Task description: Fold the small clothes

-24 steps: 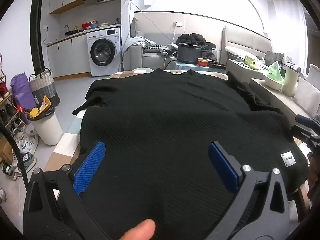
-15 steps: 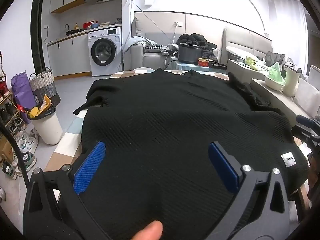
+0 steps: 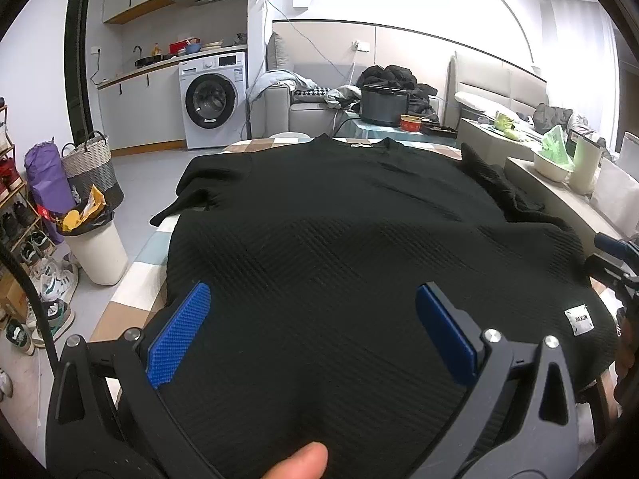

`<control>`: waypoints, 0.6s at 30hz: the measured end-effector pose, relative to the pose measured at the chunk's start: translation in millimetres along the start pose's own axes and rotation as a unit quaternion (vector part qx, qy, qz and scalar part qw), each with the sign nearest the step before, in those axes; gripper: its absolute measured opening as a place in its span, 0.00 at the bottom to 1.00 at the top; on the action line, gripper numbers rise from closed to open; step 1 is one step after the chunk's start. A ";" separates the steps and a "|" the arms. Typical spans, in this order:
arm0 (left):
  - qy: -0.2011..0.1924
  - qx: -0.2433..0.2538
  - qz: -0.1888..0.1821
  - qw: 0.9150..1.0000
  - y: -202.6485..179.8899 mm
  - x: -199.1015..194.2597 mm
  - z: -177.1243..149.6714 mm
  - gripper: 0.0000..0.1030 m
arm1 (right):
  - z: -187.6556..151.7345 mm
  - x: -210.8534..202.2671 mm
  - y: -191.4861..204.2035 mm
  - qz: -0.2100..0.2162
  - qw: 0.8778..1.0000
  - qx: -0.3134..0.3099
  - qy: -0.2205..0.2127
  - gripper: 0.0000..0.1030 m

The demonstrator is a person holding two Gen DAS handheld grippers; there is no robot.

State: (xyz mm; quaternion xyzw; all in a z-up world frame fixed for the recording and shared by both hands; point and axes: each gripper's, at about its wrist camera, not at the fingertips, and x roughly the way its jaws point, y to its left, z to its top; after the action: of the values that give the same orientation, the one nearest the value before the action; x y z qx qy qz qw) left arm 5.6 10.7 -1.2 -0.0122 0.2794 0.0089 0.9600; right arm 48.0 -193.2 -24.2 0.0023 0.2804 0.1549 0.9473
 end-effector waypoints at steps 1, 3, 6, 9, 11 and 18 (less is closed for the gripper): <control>0.000 0.000 0.000 1.000 -0.2 -0.5 -0.3 0.99 | -0.5 -0.6 0.2 -0.001 1.000 0.000 0.000 1.00; 0.000 0.000 0.000 1.000 0.7 -0.3 -0.6 0.99 | -0.4 -0.9 -0.5 0.001 1.000 0.002 0.000 1.00; 0.000 -0.001 0.001 1.000 1.4 -0.7 -1.2 0.99 | 0.1 -0.9 0.6 0.002 1.000 -0.001 -0.001 1.00; 0.001 -0.003 0.001 1.000 1.9 -0.8 -1.2 0.99 | 0.0 0.1 1.3 0.002 1.000 -0.002 -0.001 1.00; 0.001 -0.002 0.002 1.000 1.8 -1.0 -1.6 0.99 | -0.3 -0.2 1.5 0.002 1.000 -0.002 -0.002 1.00; 0.005 -0.009 0.005 1.000 3.4 -0.7 -1.1 0.99 | -0.3 3.3 -0.3 0.001 1.000 -0.001 -0.002 1.00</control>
State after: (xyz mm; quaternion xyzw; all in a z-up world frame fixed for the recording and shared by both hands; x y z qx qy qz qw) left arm 4.4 14.1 -1.8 -0.0196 0.2838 0.0160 0.9585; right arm 50.5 -192.5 -26.2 0.0019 0.2783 0.1564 0.9477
